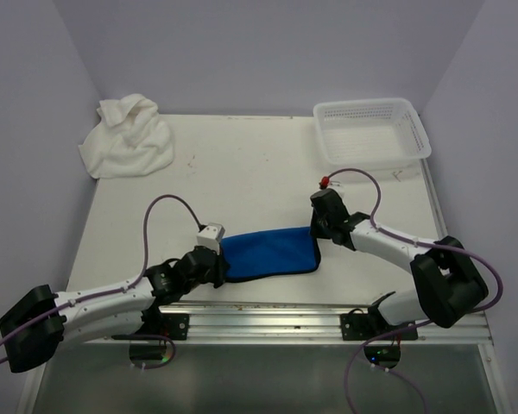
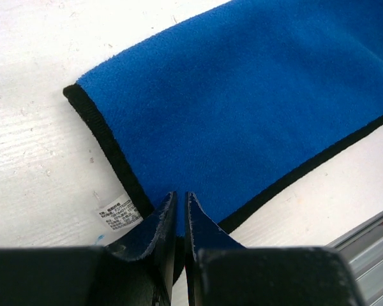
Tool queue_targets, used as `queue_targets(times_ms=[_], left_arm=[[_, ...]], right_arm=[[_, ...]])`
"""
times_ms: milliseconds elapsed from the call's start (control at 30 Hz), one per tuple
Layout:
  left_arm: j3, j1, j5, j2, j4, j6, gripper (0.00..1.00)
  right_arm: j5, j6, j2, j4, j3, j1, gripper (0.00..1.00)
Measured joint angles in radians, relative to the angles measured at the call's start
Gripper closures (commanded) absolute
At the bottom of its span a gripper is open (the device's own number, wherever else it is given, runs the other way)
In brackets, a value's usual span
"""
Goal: Roll the towels
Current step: Fold the towel
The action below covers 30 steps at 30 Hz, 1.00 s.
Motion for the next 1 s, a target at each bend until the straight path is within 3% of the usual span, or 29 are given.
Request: queue_targets(times_ms=[567,1000], left_arm=[[0.011,0.000,0.008,0.077,0.032,0.001,0.90],[0.013,0.000,0.008,0.156,0.084,0.002,0.93]], right_arm=[[-0.018,-0.043,0.046,-0.088,0.159,-0.011,1.00],[-0.047,-0.071,0.167,-0.190,0.293,-0.034,1.00]])
